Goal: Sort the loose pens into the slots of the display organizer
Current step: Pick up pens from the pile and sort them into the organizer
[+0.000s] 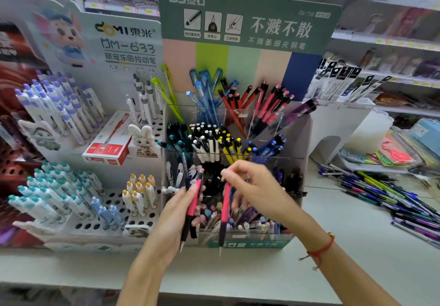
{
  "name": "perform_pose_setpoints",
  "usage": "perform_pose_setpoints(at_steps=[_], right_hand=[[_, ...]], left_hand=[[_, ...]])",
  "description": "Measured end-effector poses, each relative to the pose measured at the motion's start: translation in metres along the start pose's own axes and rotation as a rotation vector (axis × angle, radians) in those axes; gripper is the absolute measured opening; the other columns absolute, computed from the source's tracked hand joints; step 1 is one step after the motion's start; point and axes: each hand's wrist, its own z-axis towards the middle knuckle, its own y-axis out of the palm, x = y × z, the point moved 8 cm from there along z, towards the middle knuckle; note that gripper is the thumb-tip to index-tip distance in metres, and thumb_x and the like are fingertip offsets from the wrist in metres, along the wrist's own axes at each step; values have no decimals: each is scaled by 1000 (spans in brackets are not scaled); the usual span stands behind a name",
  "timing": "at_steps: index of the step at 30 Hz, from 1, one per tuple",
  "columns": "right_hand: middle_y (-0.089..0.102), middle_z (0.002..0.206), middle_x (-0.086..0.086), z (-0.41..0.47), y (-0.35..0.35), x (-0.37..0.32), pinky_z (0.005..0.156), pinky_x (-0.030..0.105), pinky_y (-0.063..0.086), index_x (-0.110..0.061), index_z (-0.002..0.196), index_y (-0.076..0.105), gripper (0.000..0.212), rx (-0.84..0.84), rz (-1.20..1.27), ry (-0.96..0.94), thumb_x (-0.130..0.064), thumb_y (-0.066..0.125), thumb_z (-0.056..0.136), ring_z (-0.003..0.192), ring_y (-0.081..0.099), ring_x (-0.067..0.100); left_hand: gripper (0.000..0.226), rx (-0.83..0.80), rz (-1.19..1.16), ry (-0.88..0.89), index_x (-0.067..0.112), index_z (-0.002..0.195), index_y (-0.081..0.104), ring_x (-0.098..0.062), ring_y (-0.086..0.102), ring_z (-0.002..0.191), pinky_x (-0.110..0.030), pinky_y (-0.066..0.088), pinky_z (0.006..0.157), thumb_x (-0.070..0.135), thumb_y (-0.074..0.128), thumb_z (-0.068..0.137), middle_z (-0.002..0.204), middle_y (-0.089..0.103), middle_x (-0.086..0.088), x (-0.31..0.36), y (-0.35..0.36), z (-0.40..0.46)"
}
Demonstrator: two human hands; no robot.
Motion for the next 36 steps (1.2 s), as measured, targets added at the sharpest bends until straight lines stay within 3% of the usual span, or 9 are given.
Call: perform_pose_setpoints(at_steps=[5, 10, 15, 17, 23, 27, 30, 34, 36], right_hand=[[65, 66, 0, 1, 22, 16, 51, 29, 50, -13, 94, 58, 11, -38, 125, 48, -21, 51, 99, 51, 63, 17], [69, 62, -3, 5, 14, 14, 51, 19, 49, -20, 99, 62, 8, 53, 176, 20, -16, 56, 95, 50, 61, 10], [69, 65, -7, 2, -1, 16, 54, 19, 49, -19, 101, 65, 10, 127, 89, -19, -18, 57, 95, 52, 59, 3], [71, 73, 0, -3, -10, 16, 56, 20, 51, -18, 101, 68, 12, 228, 84, -56, -19, 58, 94, 56, 60, 3], [64, 58, 1, -18, -31, 20, 49, 17, 46, -9, 88, 68, 8, 478, 207, -90, -16, 64, 91, 47, 55, 6], [51, 58, 4, -15, -31, 38, 50, 18, 40, -12, 91, 65, 16, 292, 314, 107, -28, 64, 89, 48, 45, 10], [54, 64, 5, -18, -35, 34, 61, 27, 49, -3, 85, 63, 28, 202, 279, 73, -30, 59, 91, 60, 52, 14], [53, 51, -11, -22, -62, 21, 55, 14, 39, -7, 78, 53, 26, 335, 231, 1, -21, 47, 99, 47, 47, -1], [55, 52, -7, -20, -94, 14, 55, 19, 40, -14, 78, 52, 27, 513, 265, -32, -25, 43, 101, 48, 47, 2]], left_hand=[[23, 73, 42, 43, 13, 98, 73, 0, 58, 47, -12, 42, 44, 28, 62, 86, 61, 68, 6, 1, 5, -2], [19, 64, 67, 39, 9, 93, 74, -7, 65, 50, -12, 46, 44, 23, 63, 87, 64, 72, -4, 5, 11, -3], [37, -93, 259, 7, 20, 98, 77, -16, 72, 83, -30, 53, 84, 46, 51, 90, 89, 76, -5, -2, 22, 4], [40, -150, 286, -8, 19, 99, 76, -22, 72, 88, -38, 54, 87, 45, 46, 92, 93, 75, -7, -4, 29, 5], [36, -221, 288, 16, 12, 93, 65, -10, 55, 55, -49, 46, 81, 44, 53, 81, 69, 64, 0, -6, 52, 4], [25, -279, 313, 29, 26, 80, 70, -8, 48, 53, -38, 42, 67, 41, 51, 87, 65, 58, 5, -4, 67, 7], [28, -325, 339, 25, 15, 89, 66, -6, 54, 54, -20, 43, 53, 38, 49, 88, 66, 63, 5, -5, 79, 12], [32, -219, 406, 85, 19, 105, 69, -5, 70, 82, -13, 51, 65, 31, 40, 100, 92, 75, 4, 8, 76, 22], [33, -76, 320, 137, 20, 108, 67, -3, 69, 91, -17, 52, 76, 31, 37, 101, 99, 74, 8, 19, 59, 32]])
